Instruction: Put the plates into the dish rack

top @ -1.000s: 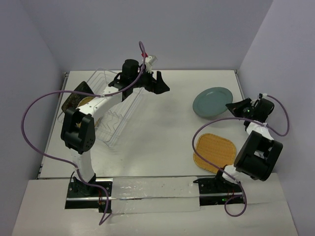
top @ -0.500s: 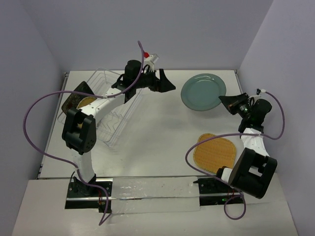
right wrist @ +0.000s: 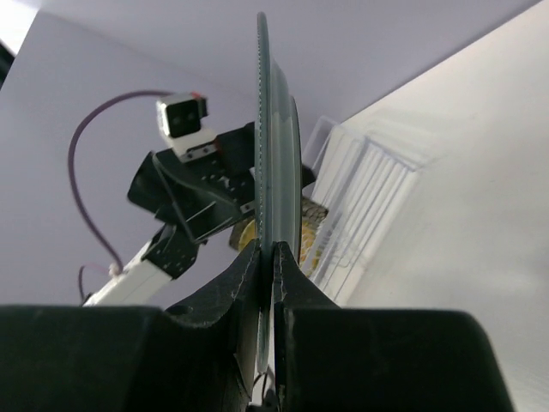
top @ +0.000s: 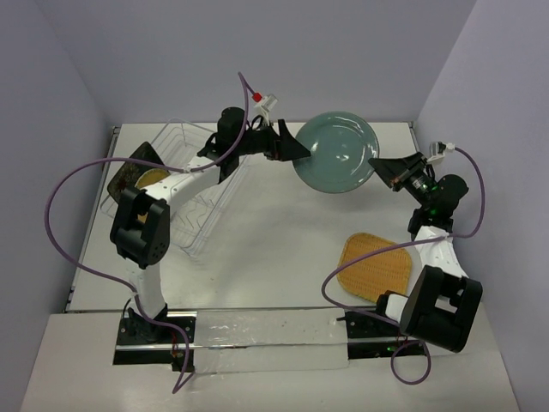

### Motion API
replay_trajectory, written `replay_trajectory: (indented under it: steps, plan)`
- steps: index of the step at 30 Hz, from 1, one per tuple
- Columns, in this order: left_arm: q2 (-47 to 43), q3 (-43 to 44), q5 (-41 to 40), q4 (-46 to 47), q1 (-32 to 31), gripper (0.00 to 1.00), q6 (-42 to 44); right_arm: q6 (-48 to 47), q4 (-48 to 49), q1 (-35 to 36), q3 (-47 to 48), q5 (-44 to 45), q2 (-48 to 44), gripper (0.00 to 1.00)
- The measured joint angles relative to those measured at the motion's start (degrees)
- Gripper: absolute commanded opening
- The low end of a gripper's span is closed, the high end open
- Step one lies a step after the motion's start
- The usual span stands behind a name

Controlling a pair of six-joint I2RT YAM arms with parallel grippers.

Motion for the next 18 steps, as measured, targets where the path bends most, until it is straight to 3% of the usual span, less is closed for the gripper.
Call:
replay_trajectory:
  steps: [2, 5, 6, 9, 10, 13, 18]
  plan:
    - [0.0, -0.3, 0.6, 1.0, -0.4, 0.99, -0.6, 1.6, 2.4, 1.2, 0.0, -0.9, 0.2, 0.00]
    - [0.0, -0.6, 1.6, 2.6, -0.9, 0.82, -1.5, 2.4, 4.0, 2.7, 0.0, -2.0, 0.3, 0.00]
    - [0.0, -0.7, 2.0, 3.2, -1.0, 0.69, -1.8, 2.5, 4.4, 3.3, 0.0, -2.3, 0.3, 0.00]
    - [0.0, -1.2, 3.8, 5.9, -1.0, 0.46, -3.2, 1.5, 4.4, 4.4, 0.3, -2.6, 0.8, 0.00]
    - [0.0, -1.3, 4.2, 6.4, -1.0, 0.32, -3.5, 1.0, 4.2, 4.6, 0.3, -2.5, 1.0, 0.00]
    - [-0.2, -1.7, 5.4, 7.6, -0.7, 0.05, -4.7, -0.9, 3.5, 4.5, 0.3, -1.6, 1.5, 0.00]
    - [-2.9, -4.6, 5.0, 7.7, -0.5, 0.00, -7.2, -5.7, 3.0, 4.8, 1.0, -2.2, 1.6, 0.00]
